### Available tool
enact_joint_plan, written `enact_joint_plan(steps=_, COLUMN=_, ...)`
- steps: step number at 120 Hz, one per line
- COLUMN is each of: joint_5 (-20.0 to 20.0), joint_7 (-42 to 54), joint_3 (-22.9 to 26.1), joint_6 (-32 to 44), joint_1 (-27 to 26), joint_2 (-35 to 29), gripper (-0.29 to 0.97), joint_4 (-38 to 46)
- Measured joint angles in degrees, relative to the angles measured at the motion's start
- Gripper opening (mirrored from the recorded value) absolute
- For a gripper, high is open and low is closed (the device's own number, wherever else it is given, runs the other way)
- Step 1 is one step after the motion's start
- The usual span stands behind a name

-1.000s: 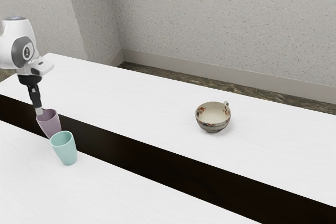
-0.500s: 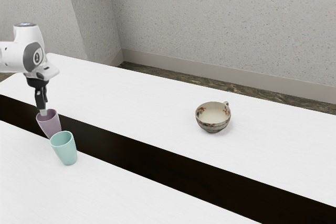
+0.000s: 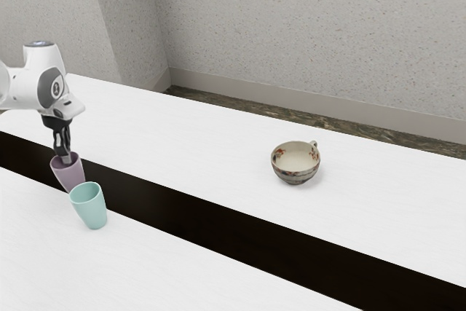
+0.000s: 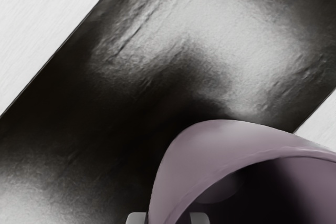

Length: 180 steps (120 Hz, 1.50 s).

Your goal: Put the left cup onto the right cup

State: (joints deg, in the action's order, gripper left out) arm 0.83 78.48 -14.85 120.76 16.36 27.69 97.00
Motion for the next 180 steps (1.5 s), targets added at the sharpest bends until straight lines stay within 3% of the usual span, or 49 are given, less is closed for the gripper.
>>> enact_joint_plan(steps=57, joint_5=0.9, joint_7=1.1, joint_3=0.0, joint_6=0.4, joint_1=-0.2, joint_2=-2.5, gripper=-0.10, joint_4=0.4)
enact_joint_plan(steps=91, joint_5=0.3, joint_7=0.4, joint_3=0.1, joint_6=-2.7, joint_1=-1.9, joint_2=-10.0, gripper=-0.11, joint_4=2.3)
enact_joint_plan(steps=120, joint_5=0.1, joint_7=-0.8, joint_3=0.1, joint_6=-6.0, joint_1=-6.6, joint_2=-15.8, gripper=-0.11, joint_4=4.6)
enact_joint_plan(steps=180, joint_5=-7.2, joint_7=-7.3, joint_3=4.6, joint_6=-10.3, joint_1=-9.4, joint_2=-22.1, gripper=-0.11, joint_4=11.7)
